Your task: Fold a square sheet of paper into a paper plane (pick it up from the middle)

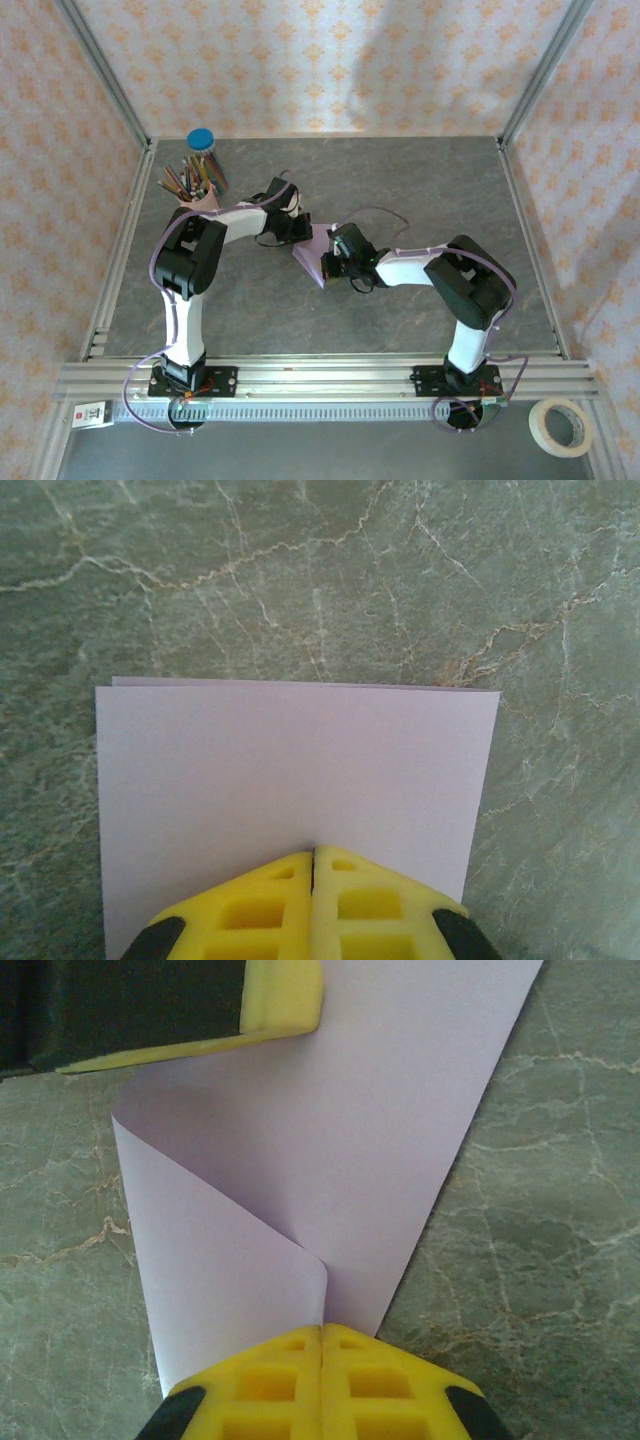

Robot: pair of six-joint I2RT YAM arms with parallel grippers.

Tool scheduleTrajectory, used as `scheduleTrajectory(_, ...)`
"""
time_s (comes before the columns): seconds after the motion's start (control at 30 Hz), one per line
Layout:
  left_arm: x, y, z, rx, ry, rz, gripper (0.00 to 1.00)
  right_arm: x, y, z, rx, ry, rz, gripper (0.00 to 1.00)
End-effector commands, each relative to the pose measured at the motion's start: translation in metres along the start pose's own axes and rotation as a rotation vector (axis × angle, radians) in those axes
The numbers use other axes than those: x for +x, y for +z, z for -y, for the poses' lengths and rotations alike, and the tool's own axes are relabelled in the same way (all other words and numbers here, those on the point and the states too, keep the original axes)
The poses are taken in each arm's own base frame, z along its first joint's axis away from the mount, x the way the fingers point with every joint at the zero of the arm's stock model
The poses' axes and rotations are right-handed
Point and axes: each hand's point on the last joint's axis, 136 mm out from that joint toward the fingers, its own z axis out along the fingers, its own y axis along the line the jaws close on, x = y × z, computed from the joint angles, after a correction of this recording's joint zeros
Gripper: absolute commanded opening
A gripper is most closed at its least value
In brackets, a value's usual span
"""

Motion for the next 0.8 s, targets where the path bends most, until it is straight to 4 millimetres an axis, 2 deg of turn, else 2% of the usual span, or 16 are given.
scheduleTrajectory(0.0,0.0337,0.0224,-0.0497,-0.179,-0.032,-0.103,0.04,-0.0074,0.0033,0.0056,0.030,-0.011,0.014,0.00)
scheduleTrajectory(0.47,0.0320,0.0226,-0.0473,-0.171,-0.026,-0.103,0.04,-0.0064,0.0045,0.0057,0.030,-0.018,0.009,0.00)
scheduleTrajectory(0.77,0.0320,0.0221,-0.0468,-0.169,-0.026,-0.103,0.04,-0.0153,-0.0032,-0.0021,0.001,-0.039,0.046,0.00)
